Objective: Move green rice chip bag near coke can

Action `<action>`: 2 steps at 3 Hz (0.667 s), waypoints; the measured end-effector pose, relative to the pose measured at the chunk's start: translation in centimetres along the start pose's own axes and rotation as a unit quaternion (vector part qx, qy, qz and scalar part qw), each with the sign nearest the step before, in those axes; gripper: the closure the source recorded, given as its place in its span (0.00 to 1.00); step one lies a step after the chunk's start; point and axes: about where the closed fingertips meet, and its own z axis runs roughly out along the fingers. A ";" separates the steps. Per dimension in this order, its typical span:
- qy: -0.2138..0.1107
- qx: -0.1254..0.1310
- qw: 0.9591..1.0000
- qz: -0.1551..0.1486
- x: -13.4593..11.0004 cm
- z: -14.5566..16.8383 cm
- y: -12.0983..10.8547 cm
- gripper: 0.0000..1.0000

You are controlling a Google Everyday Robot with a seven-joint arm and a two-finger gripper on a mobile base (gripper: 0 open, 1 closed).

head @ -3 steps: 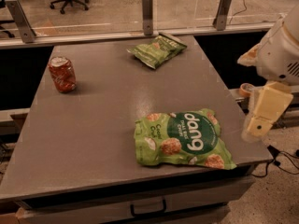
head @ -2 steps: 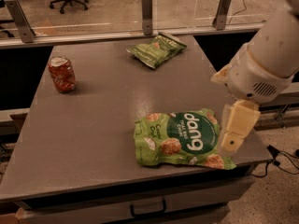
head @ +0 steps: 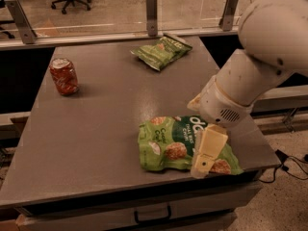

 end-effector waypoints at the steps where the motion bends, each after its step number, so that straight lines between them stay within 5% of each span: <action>1: -0.012 -0.010 1.000 0.005 -0.6 1.7 0.3 0.14; 2: -0.020 -0.011 1.000 0.009 -0.8 2.4 0.3 0.38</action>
Offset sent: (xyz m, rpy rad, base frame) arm 0.0002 0.0188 -0.0254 0.0636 0.0280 -0.0244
